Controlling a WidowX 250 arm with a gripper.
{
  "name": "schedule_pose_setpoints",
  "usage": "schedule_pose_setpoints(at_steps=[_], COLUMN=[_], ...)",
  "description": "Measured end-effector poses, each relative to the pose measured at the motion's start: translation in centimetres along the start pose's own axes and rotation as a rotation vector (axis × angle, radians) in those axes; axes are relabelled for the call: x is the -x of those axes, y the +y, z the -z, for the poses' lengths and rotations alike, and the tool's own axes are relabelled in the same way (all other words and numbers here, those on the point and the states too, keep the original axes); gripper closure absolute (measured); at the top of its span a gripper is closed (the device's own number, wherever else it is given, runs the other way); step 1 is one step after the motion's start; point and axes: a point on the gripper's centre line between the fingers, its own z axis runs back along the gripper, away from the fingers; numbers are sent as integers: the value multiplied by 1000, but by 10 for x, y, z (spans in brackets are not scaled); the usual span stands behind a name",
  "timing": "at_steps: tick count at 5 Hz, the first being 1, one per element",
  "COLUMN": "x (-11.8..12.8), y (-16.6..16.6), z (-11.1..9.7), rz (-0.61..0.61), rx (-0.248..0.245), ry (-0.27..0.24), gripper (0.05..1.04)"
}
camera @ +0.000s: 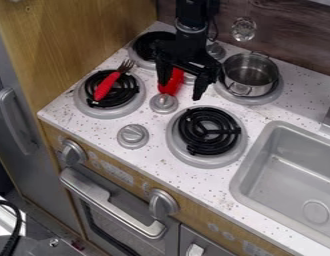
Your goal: Put the red fork on the lower right burner
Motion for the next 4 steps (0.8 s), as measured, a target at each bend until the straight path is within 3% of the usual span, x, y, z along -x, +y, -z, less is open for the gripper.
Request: schedule_pose_setpoints(at_steps=[1, 2, 3, 4], x=[7, -6, -21, -32], y=[-2, 24, 72, 104], z=[15, 27, 37, 46], rz=[5, -58, -139, -236], rx=[0, -8, -71, -63], ry=[46, 42, 64, 67], gripper=[84, 84, 84, 84])
